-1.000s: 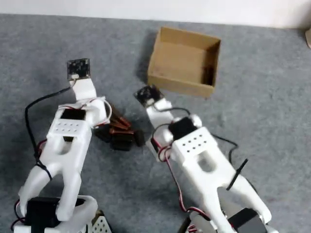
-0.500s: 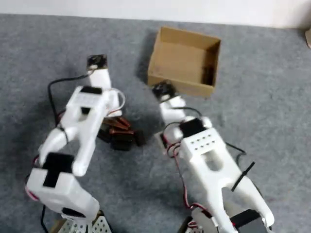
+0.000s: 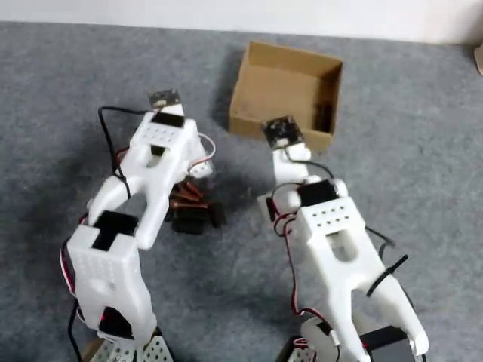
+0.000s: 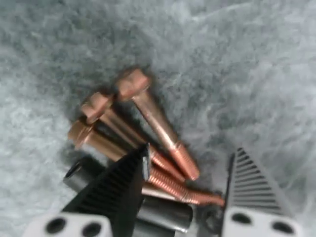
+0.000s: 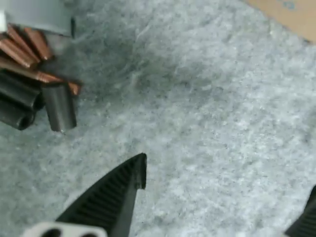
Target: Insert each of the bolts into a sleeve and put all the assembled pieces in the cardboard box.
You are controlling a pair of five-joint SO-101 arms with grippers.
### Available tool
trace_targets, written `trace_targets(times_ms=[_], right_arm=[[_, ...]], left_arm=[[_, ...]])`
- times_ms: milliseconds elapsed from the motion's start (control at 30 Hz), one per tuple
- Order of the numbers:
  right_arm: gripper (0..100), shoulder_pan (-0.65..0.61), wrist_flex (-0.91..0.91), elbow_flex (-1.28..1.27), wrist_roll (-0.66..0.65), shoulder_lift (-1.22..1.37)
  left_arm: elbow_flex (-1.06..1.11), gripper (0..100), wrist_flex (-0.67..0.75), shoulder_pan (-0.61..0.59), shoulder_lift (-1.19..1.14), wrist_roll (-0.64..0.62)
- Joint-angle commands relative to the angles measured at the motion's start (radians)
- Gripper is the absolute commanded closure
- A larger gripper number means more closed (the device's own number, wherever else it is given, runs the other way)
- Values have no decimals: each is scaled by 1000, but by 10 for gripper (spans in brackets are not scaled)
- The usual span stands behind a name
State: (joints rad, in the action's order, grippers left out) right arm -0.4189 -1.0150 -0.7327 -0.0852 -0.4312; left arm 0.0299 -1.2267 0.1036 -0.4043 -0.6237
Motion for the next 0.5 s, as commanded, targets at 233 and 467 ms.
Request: trace_targets(times_ms=[233,467], right_arm=[[553,13,65,-27,6,-30],[553,13,65,-28,9,-21]], left_arm=[[-213,846,-5,-114,-173,-69],[-334,850,-64,-107,-291,-68]])
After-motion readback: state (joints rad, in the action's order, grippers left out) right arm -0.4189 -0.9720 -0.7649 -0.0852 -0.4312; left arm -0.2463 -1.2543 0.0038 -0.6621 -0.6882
